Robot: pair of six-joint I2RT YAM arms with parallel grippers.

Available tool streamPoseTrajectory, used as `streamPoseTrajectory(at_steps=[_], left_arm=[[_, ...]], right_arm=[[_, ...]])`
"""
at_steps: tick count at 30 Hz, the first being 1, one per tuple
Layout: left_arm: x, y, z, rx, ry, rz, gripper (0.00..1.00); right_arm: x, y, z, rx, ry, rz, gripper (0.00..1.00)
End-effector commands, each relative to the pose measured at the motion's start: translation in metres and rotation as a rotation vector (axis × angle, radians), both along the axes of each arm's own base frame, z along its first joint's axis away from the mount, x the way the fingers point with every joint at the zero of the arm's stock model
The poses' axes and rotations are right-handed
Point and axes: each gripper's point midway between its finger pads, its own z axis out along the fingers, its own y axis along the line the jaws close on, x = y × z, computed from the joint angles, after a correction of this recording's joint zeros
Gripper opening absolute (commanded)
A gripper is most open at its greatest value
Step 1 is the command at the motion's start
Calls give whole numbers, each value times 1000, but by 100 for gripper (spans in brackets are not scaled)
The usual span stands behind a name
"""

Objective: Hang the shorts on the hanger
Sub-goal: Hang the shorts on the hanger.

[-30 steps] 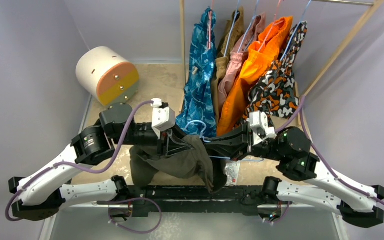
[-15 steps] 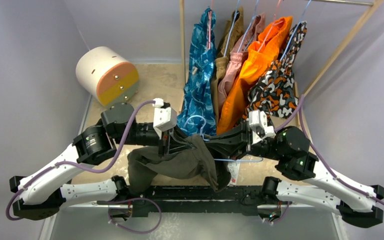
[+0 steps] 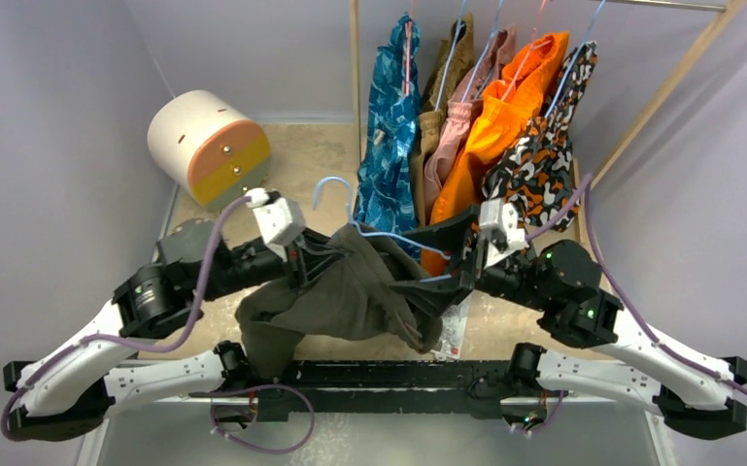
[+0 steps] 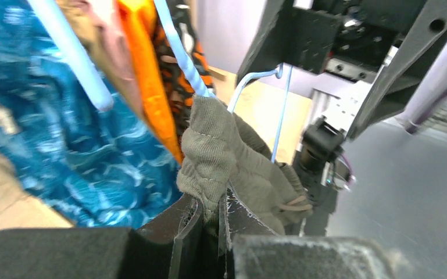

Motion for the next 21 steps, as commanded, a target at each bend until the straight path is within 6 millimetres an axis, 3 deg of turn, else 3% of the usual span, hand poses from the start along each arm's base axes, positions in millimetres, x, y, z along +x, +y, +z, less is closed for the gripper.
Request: streamPoseTrajectory(at_steps=[1,6,10,11,15,21], left_arm=[[34,62,55,-198,-118,339,0],[37,121,76,-328,-126,525,0],[29,154,95,-444,-131,588,0],[27,160,99,-465,-135,594,0],[23,166,107,-502,-143,589,0],[12,160,116,-524,-174,513,0]], right_arm=[[24,-35,42,121,60,-207,88],[47,-56,33,155,139,-373,93],[59,-60,21,160,183,-442,95],[64,-57,9,142,200,-463,95],[80,-42,-18,108,285,-521,90],[83,7,-27,106,443,-429,84]])
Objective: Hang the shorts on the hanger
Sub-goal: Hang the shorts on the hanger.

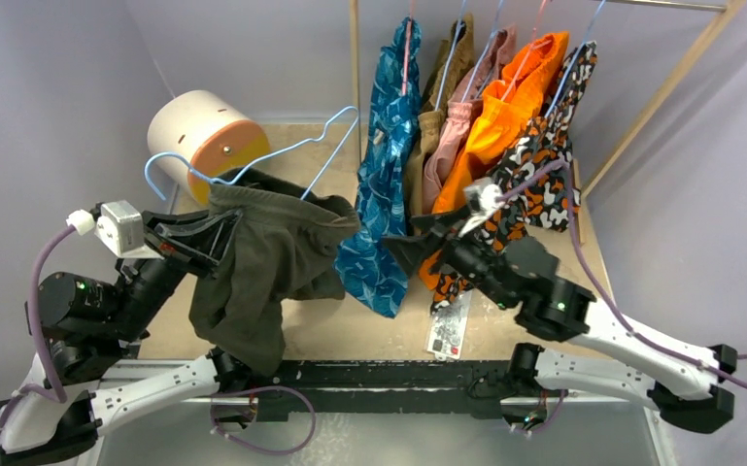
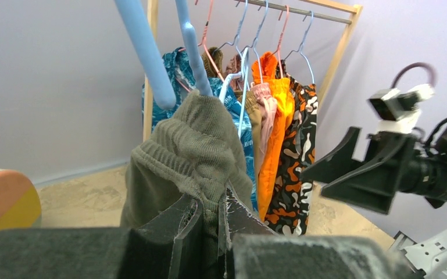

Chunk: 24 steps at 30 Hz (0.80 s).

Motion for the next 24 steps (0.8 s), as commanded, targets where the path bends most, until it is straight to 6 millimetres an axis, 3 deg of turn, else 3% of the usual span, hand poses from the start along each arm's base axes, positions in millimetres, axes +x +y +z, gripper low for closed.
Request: streamPoseTrajectory(at_steps=[1,6,14,18,19,24], left_arm=[[-15,8,45,-128,-113,-50,0],[-23,2,47,-114,-130,-102,0],[-46,-20,54,-58,-146,-275,0],[-54,-27,54,-36,-143,-334,0],[-55,-27,53,-35,-144,-338,0],[-52,-29,49,-29,-140,-327,0]], right_arm=[[4,29,18,121,114,27,84],[17,50,7,91,187,-3,84],[29,37,-2,150,206,-74,83],[24,17,-1,149,197,-95,82],[21,15,-11,128,204,-86,81],[-8,14,-22,106,185,64,80]])
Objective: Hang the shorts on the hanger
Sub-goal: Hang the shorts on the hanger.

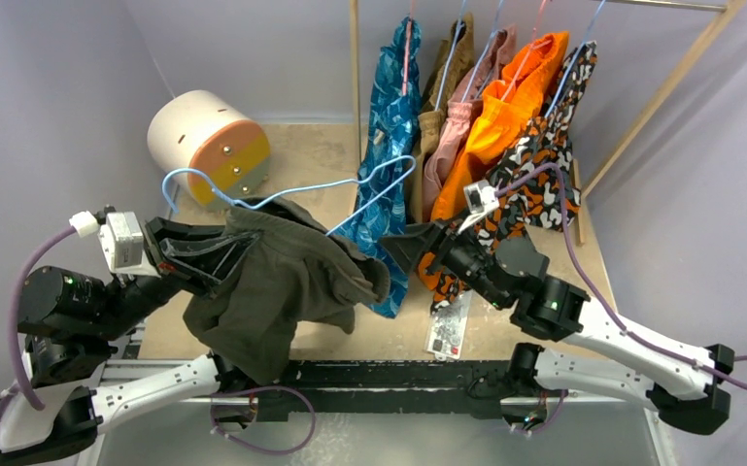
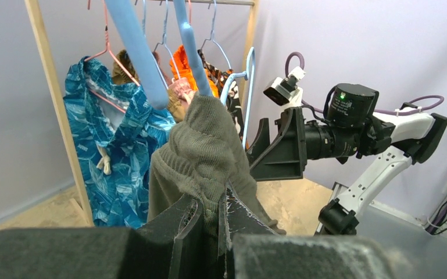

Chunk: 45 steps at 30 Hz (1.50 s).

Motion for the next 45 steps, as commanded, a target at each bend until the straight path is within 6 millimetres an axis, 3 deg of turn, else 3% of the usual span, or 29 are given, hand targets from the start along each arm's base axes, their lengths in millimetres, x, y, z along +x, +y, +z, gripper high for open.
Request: streamPoseTrajectory(at_steps=[1,4,9,14,19,22,24,25,26,27,30,32,34,36,40,45], left_arm=[[-8,5,30,-96,-52,-27,0],[-5,2,27,-89,-50,-22,0],[-2,-3,25,-79,-45,-19,0],[-4,-5,28,-84,-43,-32,0],[-6,-3,29,-76,-38,-37,0],[-5,-2,27,-75,-34,-32,0],[-4,-3,25,-72,-32,-29,0],[-4,-3,24,-68,-29,-28,0],[-4,-4,23,-67,-27,-29,0],[-4,-4,22,-62,-25,-29,0],[-5,-4,18,-36,-13,-35,0],[-5,-5,12,-15,4,-38,0],[-6,-5,4,6,27,-42,0],[-7,-4,-5,25,46,-46,0],[-5,-5,-20,70,79,-42,0],[-5,-23,-43,195,113,-89,0]], right_arm=[[-24,0,-1,24,-32,131,80],[-39,7,-9,13,-30,222,80],[-36,20,-28,-49,-9,243,79],[-25,23,-46,-58,73,182,69],[-22,21,-40,-2,48,160,57],[-25,30,-41,-26,38,204,42],[-22,30,-39,-74,34,196,22],[-17,25,-35,-101,26,162,8],[-9,16,-29,-132,19,105,0],[3,2,-22,-167,11,14,0],[23,-41,36,-196,-55,-193,0],[27,-64,71,-177,-91,-280,0],[26,-77,89,-154,-112,-313,0],[26,-82,90,-159,-108,-328,0],[25,-78,72,-187,-59,-318,0],[23,-75,61,-201,-22,-300,0]])
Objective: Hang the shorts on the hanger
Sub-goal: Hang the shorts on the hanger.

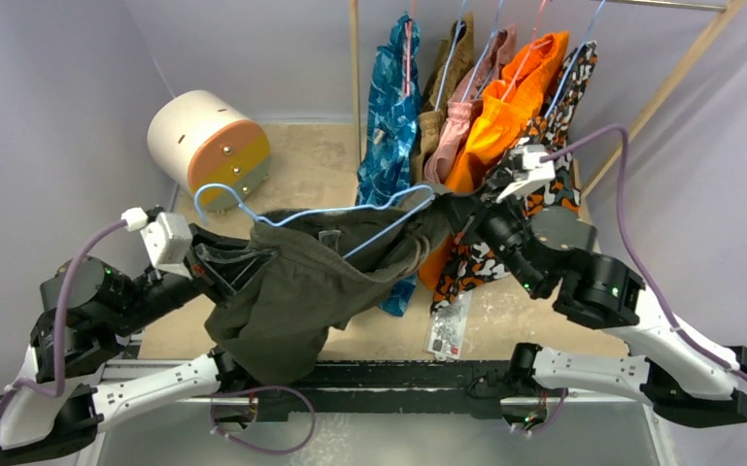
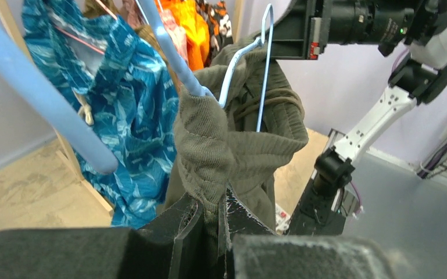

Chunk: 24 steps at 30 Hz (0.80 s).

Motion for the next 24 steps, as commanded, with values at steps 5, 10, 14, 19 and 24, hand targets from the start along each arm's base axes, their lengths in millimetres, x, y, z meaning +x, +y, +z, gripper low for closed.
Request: streamPoseTrajectory(at_steps=[5,10,14,19,24], left_arm=[[-3,-32,-29,178,58,-114,0],[7,-38,-52,283,93,-90,0],[14,-32,-52,300,82,-43,0],[12,-27,-59,340,79,-45,0],[0,-30,-72,401,70,-126,0]], right_arm=[[2,-2,-17,-40,62,-31,0],[-1,-10,-18,-43,70,-35,0],[-3,-18,-20,-48,77,-51,0],[-4,-27,-21,-36,84,-79,0],[-4,-32,-18,5,66,-95,0]])
